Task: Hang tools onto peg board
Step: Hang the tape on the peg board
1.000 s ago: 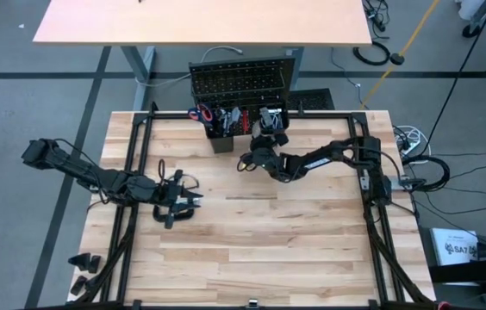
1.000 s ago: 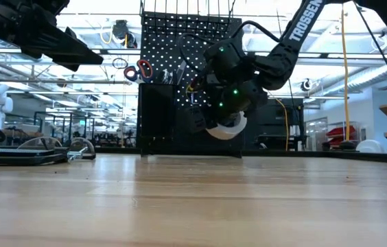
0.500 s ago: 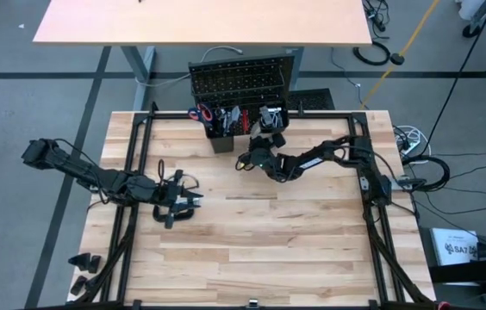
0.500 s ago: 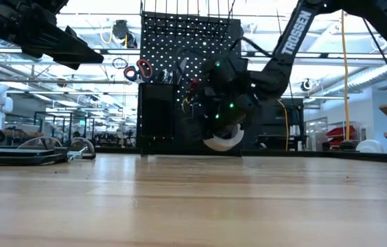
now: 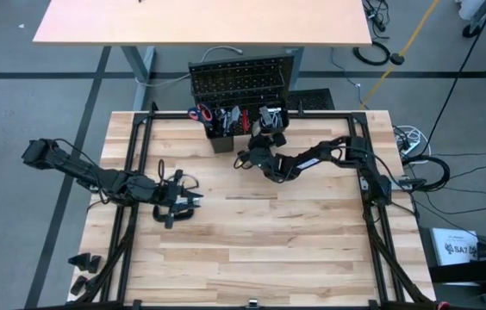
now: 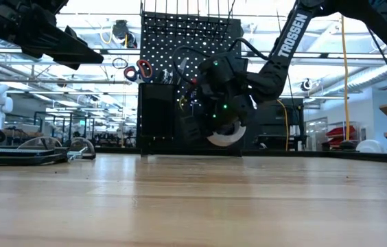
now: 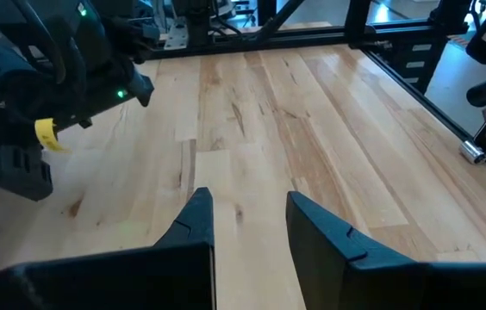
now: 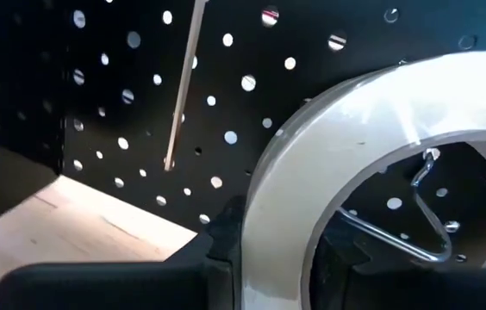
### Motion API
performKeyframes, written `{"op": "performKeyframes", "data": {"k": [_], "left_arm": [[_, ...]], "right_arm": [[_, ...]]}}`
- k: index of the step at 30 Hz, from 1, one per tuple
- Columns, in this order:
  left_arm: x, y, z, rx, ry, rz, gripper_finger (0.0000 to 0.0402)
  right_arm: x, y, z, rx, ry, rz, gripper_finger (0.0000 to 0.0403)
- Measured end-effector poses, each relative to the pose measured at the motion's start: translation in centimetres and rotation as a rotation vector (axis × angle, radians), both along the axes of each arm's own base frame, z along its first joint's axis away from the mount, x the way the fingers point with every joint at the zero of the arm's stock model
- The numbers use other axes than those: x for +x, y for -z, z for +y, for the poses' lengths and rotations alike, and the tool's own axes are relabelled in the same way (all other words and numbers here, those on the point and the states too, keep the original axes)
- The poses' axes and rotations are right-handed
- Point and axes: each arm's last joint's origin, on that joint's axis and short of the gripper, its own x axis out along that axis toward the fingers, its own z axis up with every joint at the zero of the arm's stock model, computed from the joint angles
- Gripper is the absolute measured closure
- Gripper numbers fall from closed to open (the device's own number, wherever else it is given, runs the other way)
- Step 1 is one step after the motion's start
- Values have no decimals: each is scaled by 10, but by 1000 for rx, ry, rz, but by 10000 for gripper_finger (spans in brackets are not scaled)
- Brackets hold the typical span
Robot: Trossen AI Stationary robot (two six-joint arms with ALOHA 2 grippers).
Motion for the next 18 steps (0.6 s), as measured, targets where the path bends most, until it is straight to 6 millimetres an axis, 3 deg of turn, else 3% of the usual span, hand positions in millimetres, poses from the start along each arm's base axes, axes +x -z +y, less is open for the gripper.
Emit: {"op": "performKeyframes", "data": {"k": [10,18], "left_arm": [[0,0,0,-4,-1,1,317],[0,0,0,-6,-2,0,317]], "right_arm": [[-1,-1,-5,5,11,-37,331],[-1,0,-6,30,-20,-45,268]]}}
